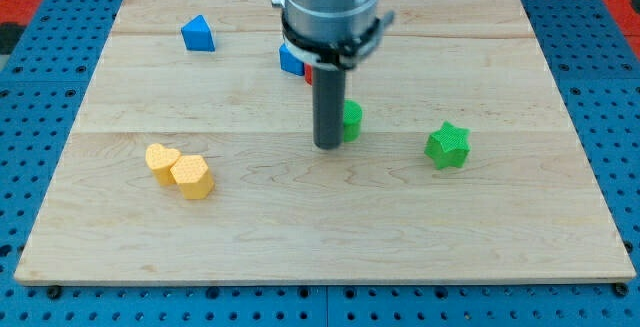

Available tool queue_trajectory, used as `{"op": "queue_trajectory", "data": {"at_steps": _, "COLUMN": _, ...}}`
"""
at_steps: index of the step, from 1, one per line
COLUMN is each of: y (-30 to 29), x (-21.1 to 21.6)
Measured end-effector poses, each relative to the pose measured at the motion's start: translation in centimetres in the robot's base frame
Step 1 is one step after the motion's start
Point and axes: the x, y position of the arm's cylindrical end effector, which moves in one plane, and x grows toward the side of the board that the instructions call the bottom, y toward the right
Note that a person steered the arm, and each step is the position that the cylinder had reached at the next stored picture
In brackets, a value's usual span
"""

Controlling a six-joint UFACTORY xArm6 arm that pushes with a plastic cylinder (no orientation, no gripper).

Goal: Push the green circle closer to the red circle

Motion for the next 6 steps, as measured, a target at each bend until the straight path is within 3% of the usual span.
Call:
{"op": "queue_trajectory", "data": {"at_steps": 1, "y": -1.0, "x": -1.0}}
{"op": "queue_trajectory", "data": {"at_steps": 2, "y": -0.2, "x": 1.3}}
{"op": "queue_trajectory", "data": {"at_steps": 4, "y": 5.7, "x": 1.0}}
{"op": "queue_trajectory", "data": {"at_steps": 6, "y": 2.7, "x": -5.1}}
